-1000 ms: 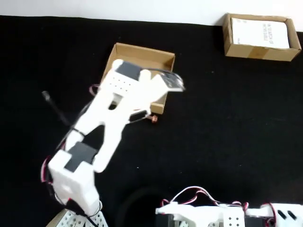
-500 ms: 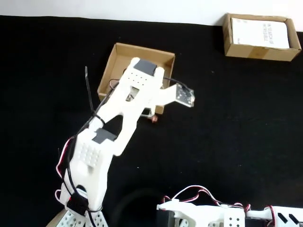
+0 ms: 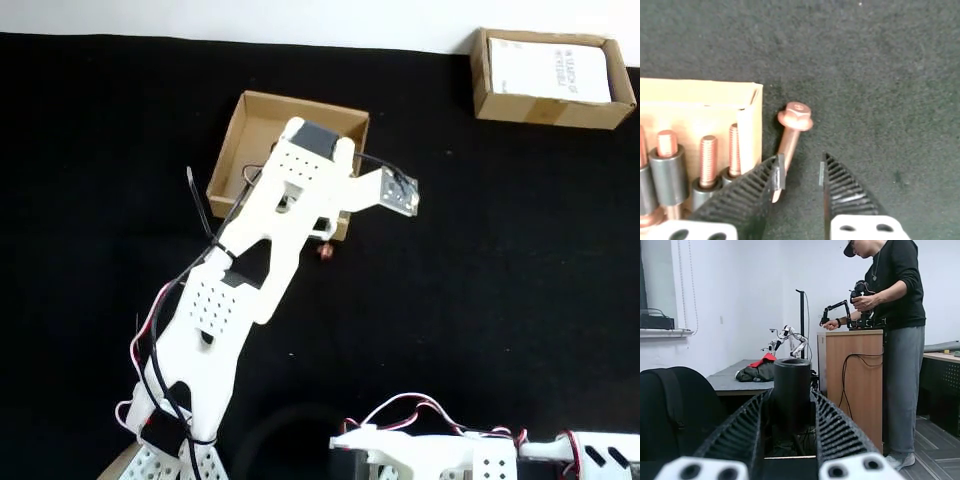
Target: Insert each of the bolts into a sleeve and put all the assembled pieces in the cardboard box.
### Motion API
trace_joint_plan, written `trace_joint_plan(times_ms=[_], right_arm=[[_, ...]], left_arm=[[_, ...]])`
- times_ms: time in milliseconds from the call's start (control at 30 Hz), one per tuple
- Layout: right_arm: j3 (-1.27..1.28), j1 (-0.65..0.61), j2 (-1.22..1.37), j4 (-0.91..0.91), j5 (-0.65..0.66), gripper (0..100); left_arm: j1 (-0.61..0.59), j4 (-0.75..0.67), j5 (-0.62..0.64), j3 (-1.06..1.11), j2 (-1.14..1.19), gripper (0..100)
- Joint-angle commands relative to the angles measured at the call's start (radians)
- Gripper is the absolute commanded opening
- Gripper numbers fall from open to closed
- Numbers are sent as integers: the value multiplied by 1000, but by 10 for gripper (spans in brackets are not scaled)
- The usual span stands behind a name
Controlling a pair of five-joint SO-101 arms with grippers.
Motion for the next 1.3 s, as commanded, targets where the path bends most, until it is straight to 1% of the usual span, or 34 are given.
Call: trace_joint_plan(times_ms=[0, 133, 233, 467, 600, 733, 1067, 1167, 1267], right_arm=[[140, -35, -7, -24, 32, 8], [140, -39, -7, -24, 37, 8], [140, -53, -7, -25, 43, 8], [87, -54, -7, -25, 38, 8], [62, -54, -7, -25, 38, 8], [36, -48, -7, -25, 40, 8], [31, -47, -7, -24, 41, 8], [33, -47, -7, -24, 41, 8], [38, -53, -7, -24, 38, 8]], left_arm=[[18, -11, -14, -64, 35, 149], [21, -11, -11, -124, 111, 149], [51, -3, -6, -139, 160, 147], [65, 14, -2, -114, 170, 147], [64, 14, 41, -77, 165, 130], [56, 15, 81, -74, 163, 8], [35, 15, 209, -79, 154, 8], [45, 15, 281, -79, 73, 8], [84, 14, 367, -79, -47, 8]])
